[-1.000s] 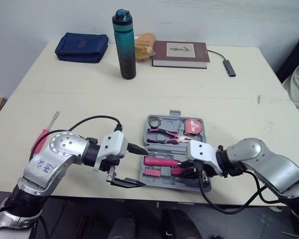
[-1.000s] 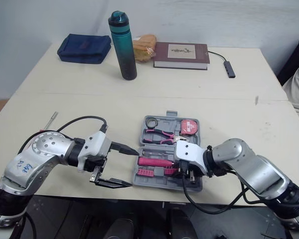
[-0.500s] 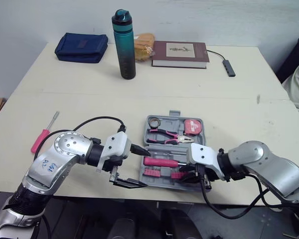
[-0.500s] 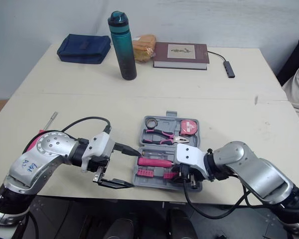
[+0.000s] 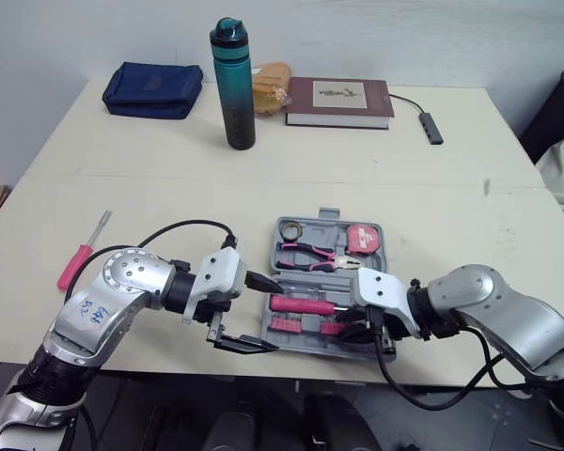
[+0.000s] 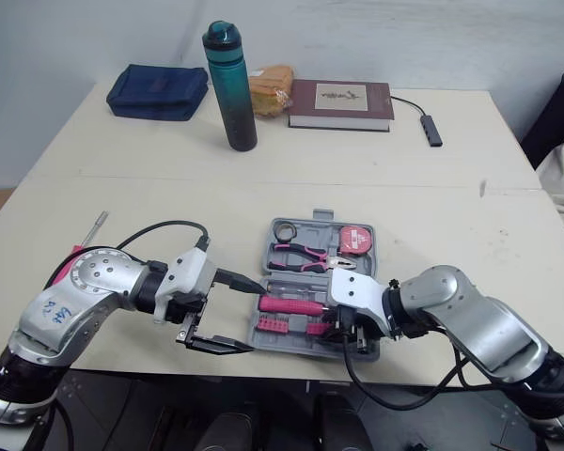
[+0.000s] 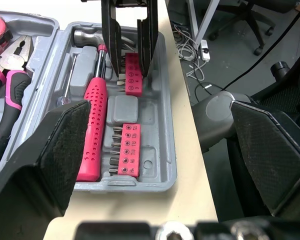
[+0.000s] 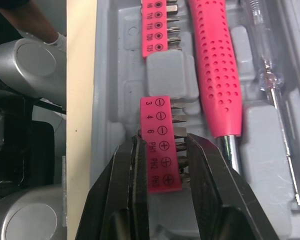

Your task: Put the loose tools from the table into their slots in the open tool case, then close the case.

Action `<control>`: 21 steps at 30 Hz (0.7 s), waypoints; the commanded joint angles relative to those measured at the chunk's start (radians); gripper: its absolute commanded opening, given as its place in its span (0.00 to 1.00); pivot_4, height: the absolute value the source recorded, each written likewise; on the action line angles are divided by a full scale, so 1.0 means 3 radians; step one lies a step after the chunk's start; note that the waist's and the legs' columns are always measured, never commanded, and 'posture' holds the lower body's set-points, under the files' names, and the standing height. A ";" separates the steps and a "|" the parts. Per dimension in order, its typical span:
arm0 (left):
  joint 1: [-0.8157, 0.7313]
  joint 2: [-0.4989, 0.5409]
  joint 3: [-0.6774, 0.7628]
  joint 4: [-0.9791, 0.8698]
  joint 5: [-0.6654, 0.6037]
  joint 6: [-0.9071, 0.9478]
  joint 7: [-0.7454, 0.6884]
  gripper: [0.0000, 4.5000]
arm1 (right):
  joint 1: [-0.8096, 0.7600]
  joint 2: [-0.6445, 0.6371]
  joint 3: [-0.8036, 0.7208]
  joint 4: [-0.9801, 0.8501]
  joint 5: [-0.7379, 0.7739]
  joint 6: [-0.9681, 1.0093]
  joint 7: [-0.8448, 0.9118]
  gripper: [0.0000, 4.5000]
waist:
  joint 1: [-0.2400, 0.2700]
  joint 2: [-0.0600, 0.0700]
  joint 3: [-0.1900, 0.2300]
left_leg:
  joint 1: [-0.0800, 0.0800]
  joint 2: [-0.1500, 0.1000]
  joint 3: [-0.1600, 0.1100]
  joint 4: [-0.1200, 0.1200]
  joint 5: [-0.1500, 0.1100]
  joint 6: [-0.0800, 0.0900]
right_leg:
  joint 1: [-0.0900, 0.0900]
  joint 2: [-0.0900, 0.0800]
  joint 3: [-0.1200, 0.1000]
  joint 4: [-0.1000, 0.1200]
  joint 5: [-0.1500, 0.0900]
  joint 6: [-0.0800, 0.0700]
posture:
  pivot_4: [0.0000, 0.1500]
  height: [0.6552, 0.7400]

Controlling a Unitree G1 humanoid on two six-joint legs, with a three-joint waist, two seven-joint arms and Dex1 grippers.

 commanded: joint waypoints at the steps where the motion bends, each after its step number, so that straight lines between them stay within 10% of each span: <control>1: -0.0027 -0.0024 -0.0001 -0.0106 -0.0014 -0.0042 0.0004 1.00 | 0.0005 -0.0007 -0.0004 0.0014 -0.0036 -0.0013 -0.0019 0.16 | 0.0005 0.0000 0.0000 | 0.0000 0.0000 0.0000 0.0000 0.0000 0.0000 | 0.0000 0.0000 0.0000 0.0000 0.0000 0.0000 | 1.00 1.00; 14: 0.0005 -0.0022 -0.0012 -0.0156 0.0010 -0.0056 -0.0015 1.00 | 0.0086 0.0048 0.0001 0.0064 -0.0022 -0.0074 -0.0075 0.16 | 0.0004 0.0000 0.0000 | 0.0000 0.0000 0.0000 0.0000 0.0000 0.0000 | 0.0000 0.0000 0.0000 0.0000 0.0000 0.0000 | 1.00 1.00; 21: 0.0035 -0.0014 -0.0009 -0.0186 0.0014 -0.0044 -0.0007 1.00 | 0.0129 0.0033 -0.0294 -0.0115 0.0286 -0.0019 0.0001 0.91 | 0.0007 -0.0001 0.0000 | -0.0001 0.0000 0.0000 0.0000 0.0000 0.0000 | 0.0000 0.0000 0.0000 -0.0001 0.0000 0.0000 | 1.00 1.00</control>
